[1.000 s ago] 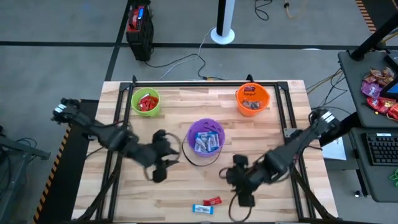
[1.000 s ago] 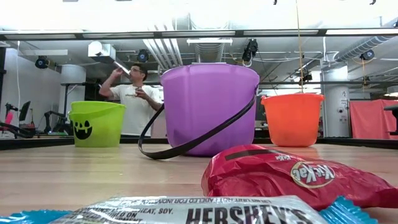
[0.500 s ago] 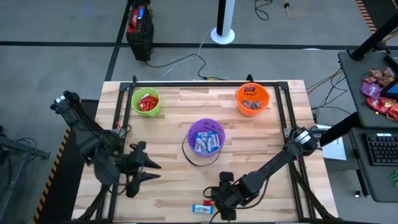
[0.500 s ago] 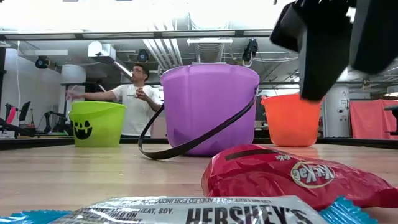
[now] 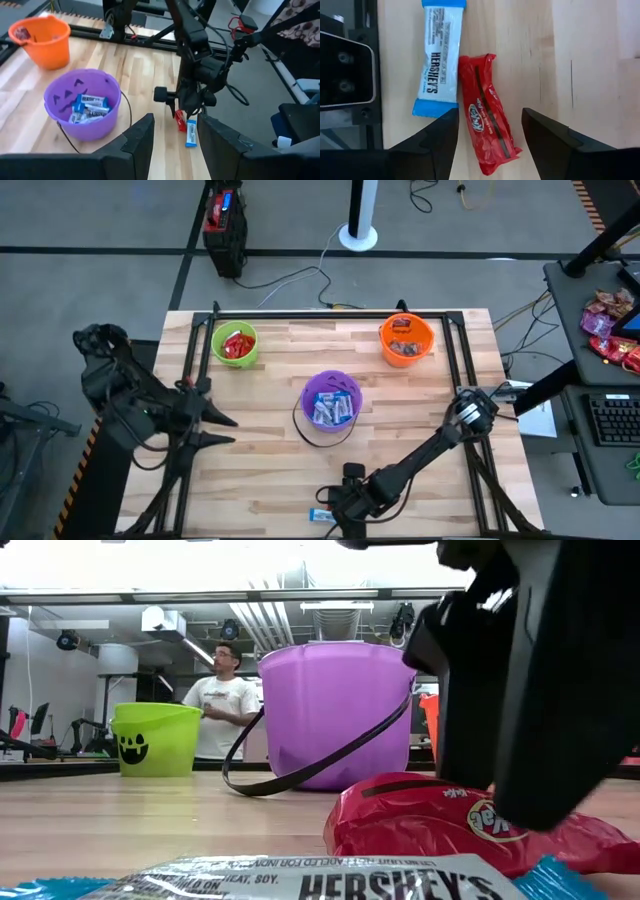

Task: Sort candy by brand, put in halloween buckets
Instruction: Put the red chocolate into the green bucket

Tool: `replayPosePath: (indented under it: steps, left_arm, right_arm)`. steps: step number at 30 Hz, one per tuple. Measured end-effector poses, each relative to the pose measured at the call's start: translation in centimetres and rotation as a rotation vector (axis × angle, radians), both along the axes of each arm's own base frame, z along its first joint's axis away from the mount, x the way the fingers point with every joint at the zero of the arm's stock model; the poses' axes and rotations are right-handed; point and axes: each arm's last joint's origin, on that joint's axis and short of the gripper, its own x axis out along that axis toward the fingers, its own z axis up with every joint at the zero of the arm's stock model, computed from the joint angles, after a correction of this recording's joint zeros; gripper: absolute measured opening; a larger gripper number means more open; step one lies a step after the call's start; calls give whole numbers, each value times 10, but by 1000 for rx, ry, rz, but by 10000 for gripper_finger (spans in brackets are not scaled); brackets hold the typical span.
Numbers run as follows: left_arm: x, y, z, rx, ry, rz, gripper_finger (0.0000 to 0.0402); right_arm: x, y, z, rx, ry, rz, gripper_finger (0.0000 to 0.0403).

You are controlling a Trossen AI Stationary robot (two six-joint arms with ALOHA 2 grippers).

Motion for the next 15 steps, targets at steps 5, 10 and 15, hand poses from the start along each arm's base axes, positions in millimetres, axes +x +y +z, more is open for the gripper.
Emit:
replayPosePath:
  steps: [5,10,15]
  left_arm:
    - [-1,1,4,25,-9,-15,135]
    - [1,-1,0,48,9,-17,135]
    - [5,-5,-3,68,29,-17,135]
  right_arm:
    - [1,-1,-5,13,21,6,176]
    - [1,-1,-9,15,35,7,100]
    - [0,-3,-4,17,33,4,26]
